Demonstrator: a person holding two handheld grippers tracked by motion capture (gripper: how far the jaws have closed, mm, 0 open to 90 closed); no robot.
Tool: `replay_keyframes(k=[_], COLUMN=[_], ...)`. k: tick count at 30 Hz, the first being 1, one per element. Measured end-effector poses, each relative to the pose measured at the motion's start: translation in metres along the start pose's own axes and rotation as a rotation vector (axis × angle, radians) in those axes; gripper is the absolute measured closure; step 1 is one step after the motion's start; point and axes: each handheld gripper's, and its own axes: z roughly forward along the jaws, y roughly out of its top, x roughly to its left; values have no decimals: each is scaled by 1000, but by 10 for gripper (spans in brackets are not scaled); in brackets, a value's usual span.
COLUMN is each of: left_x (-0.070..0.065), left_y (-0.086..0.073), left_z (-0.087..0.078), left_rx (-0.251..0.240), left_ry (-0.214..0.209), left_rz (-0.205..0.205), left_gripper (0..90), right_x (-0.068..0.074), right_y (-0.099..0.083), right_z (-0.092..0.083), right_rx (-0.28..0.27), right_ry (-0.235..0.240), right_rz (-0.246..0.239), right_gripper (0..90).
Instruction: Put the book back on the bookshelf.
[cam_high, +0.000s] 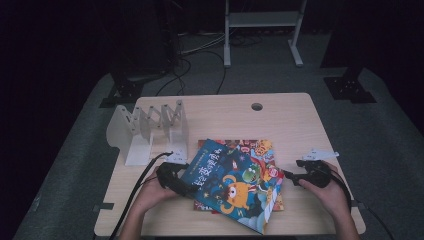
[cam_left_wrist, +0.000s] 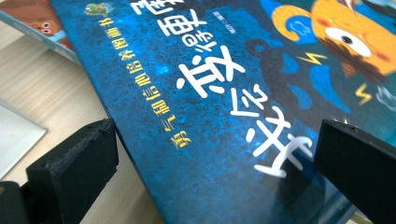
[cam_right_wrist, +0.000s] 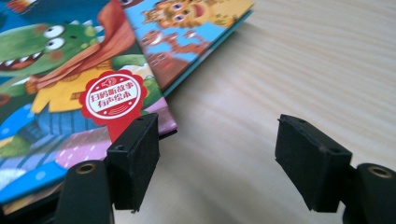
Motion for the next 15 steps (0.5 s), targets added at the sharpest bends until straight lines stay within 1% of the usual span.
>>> replay_keyframes(k=[1, 4, 6, 7, 9, 10, 11, 13, 14, 15], left_x=[-1, -3, -5, -5, -7, -7, -8, -9, -10, -11], left_y=[0, -2, -2, -2, -2, -2, -2, -2, -2, -1], left_z=[0, -1, -1, 0, 0, 0, 0, 1, 1, 2], left_rx=[-2, -4, -10, -11, -9, -9, -10, -6, -7, -4], left_ry=[-3, -14, -18, -21, -26, -26, -29, -32, -32, -38], left_rz=[-3, -2, -5, -4, 0, 2, 3, 10, 11, 12], left_gripper=[0, 0, 0, 0, 0, 0, 0, 0, 0, 0], right_x=[-4, -7, -14, -14, -16, -16, -15, -10, -3, 1], right_y=[3, 6, 9, 9, 12, 12, 13, 12, 9, 6], right_z=[4, 8, 14, 14, 16, 16, 15, 10, 3, 0], right_rx=[-4, -11, -20, -20, -17, -17, -14, -23, -30, -34], right_ry=[-12, -24, -36, -36, -58, -58, -63, -55, -30, -14], right_rz=[8, 15, 42, 42, 50, 50, 48, 47, 51, 54], right_gripper=[304, 315, 311, 311, 320, 320, 321, 322, 318, 313])
